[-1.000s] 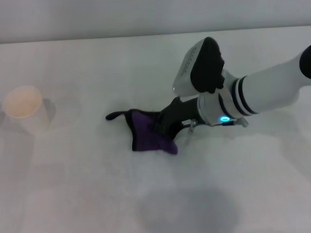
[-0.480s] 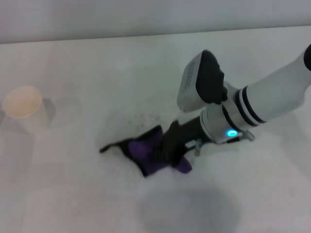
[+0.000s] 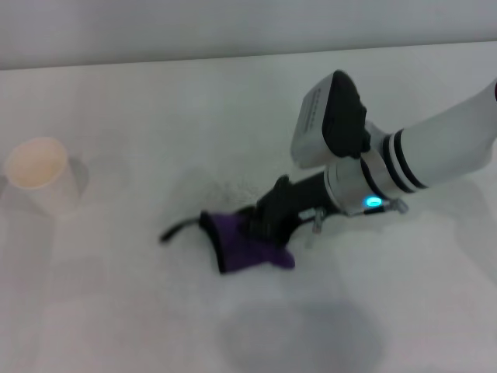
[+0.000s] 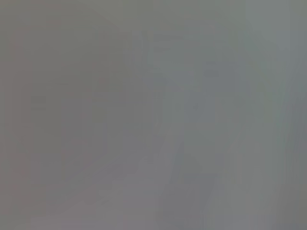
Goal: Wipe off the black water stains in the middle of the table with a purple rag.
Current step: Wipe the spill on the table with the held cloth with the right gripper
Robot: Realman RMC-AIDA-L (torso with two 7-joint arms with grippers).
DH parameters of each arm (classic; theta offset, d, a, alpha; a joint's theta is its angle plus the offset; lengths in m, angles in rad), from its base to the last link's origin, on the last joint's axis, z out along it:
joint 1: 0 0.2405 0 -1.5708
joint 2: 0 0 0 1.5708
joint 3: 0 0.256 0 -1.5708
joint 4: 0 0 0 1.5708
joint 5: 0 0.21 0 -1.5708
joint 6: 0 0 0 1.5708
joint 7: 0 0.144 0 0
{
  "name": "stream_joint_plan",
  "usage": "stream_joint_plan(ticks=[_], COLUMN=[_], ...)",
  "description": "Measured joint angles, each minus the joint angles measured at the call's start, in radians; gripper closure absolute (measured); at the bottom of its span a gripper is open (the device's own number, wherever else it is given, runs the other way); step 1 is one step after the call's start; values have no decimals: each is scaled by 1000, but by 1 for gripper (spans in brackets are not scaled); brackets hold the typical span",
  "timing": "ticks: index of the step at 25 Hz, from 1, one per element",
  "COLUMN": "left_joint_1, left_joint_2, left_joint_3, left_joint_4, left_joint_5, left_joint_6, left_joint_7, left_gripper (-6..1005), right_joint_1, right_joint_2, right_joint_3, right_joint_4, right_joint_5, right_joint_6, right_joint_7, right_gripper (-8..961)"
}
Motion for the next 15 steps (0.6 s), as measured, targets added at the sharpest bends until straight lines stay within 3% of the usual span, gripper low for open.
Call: stream_joint_plan(ticks=[4, 6, 9, 15], left_joint_1=[3, 4, 4, 2], left_joint_2=[0, 0, 1, 2], left_joint_3=[-3, -4, -4, -4], left_joint_4=[0, 0, 0, 0], left_joint_5=[-3, -4, -4, -6], left_joint_6=[1, 2, 2, 3], left_joint_7=[0, 0, 0, 15], left_gripper=[111, 111, 111, 110], right_joint_1=[1, 0, -10, -30], right_joint_2=[-8, -11, -15, -49], right_joint_3=[27, 94, 206, 406], right_joint_4=[-4, -2, 13, 28], right_joint_5=[-9, -27, -55, -71], right_joint_6=[-106, -106, -56, 116], right_joint_7=[-6, -14, -33, -99], right_gripper=[838, 835, 832, 824])
